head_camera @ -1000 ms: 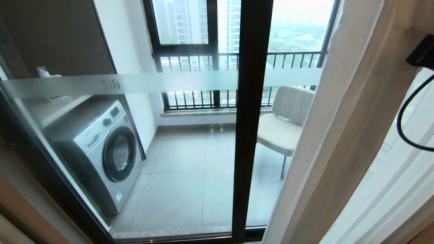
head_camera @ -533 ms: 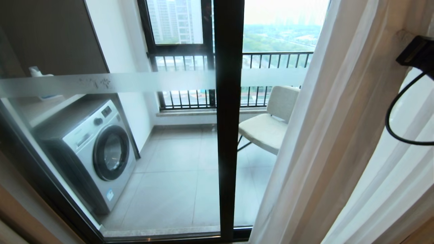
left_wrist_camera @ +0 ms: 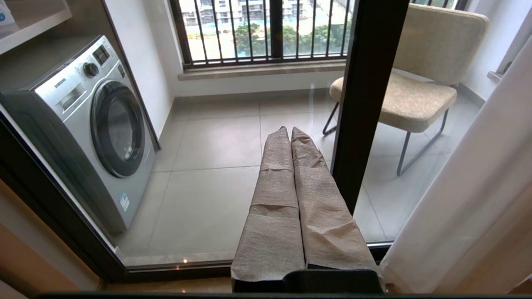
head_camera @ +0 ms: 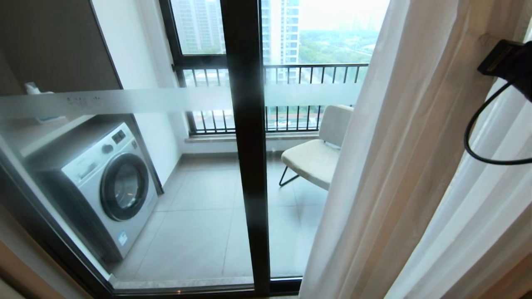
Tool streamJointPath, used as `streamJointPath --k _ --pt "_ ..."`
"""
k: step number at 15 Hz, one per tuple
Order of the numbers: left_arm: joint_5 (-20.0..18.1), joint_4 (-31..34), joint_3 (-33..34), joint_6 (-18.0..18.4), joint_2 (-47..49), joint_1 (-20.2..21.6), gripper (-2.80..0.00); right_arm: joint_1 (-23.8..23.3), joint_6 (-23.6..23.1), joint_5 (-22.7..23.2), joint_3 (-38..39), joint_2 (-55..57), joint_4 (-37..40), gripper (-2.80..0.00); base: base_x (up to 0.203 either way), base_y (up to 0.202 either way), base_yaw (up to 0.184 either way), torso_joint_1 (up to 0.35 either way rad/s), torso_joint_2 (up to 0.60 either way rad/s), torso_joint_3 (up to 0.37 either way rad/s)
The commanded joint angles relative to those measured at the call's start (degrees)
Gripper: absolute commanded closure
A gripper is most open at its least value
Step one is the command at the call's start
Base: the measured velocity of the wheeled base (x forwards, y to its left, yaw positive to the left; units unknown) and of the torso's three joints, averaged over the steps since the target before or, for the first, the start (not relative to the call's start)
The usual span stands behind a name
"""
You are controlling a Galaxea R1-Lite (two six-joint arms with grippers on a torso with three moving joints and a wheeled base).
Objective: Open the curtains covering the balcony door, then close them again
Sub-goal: Pull the inner curtains open on both sides
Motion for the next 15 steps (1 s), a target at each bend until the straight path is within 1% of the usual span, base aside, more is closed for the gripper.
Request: streamJointPath --k 1,7,15 --pt "0.0 0.0 0.0 0.0 0.0 0.0 0.00 -0.6 0.4 0.1 -0.8 0.4 -0.6 0.00 0.000 -0.186 0.001 0.002 0.00 0.005" --pt "0.0 0.0 0.0 0.0 0.0 0.0 0.00 -1.5 1.2 0.1 -6.0 3.0 -0.5 0.00 0.000 -0.188 0.002 0.003 0.00 0.003" --pt "0.0 0.0 0.0 0.0 0.0 0.0 0.00 -1.5 1.2 0.2 -9.4 5.2 -0.5 0.00 0.000 -0.184 0.004 0.002 0.00 0.003"
